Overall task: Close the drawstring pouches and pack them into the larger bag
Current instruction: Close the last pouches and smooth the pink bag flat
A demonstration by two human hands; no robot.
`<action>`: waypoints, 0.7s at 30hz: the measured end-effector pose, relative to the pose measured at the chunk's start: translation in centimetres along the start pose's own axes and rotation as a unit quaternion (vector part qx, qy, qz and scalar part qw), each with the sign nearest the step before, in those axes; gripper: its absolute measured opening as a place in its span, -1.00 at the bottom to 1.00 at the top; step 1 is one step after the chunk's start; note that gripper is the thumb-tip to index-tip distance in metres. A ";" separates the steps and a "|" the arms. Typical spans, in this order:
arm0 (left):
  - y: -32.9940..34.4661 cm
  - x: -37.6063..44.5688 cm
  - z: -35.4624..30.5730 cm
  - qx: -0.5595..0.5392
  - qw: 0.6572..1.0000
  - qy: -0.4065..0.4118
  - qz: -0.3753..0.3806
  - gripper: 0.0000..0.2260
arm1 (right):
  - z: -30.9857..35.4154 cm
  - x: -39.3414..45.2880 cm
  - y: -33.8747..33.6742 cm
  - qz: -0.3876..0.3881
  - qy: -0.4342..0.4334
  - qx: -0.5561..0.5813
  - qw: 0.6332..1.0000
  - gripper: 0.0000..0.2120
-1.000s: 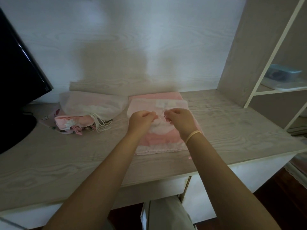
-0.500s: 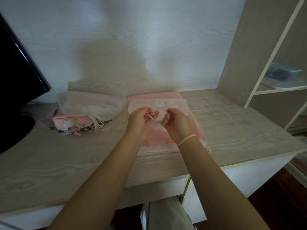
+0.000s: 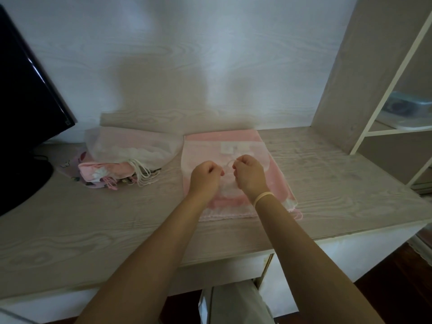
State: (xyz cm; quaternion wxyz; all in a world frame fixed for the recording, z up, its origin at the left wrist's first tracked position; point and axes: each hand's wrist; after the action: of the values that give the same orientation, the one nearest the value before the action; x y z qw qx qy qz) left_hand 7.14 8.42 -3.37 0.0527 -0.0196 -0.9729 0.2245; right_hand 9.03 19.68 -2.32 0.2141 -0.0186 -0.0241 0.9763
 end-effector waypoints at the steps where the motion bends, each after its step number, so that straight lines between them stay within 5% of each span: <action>1: 0.1 -0.1 0.1 0.011 1.000 0.007 -0.006 -0.81 | 0.0 -0.1 -0.1 0.006 0.000 0.014 1.000 -0.87; 7: -1.3 0.4 -0.5 0.029 0.998 0.028 0.057 -0.82 | 2.2 0.5 -1.3 0.048 -0.086 0.040 0.994 -0.80; 12: -1.5 0.2 -2.6 -0.039 0.988 -0.037 0.142 -0.81 | 4.8 0.8 0.2 0.082 -0.109 0.010 0.991 -0.67; 17: -1.3 -0.1 -2.2 0.044 0.984 0.002 0.175 -0.82 | 7.2 0.8 1.0 0.122 -0.096 0.042 0.987 -0.80; 21: -1.8 0.6 -0.9 0.001 0.979 -0.005 0.203 -0.72 | 7.4 1.8 0.8 0.190 -0.080 -0.205 0.957 -0.69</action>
State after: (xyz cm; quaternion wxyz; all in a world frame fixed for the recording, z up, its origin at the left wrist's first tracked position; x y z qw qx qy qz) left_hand 6.64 7.25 -1.71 0.0015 -0.2159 -0.9485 0.2317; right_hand 6.74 19.40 4.98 0.0131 0.0119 -0.2371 0.9713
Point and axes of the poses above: each hand's wrist, its own x-axis towards the middle knuckle, its own y-axis out of the palm, z = x × y, and after that the axes turned 5 degrees about x, right-handed
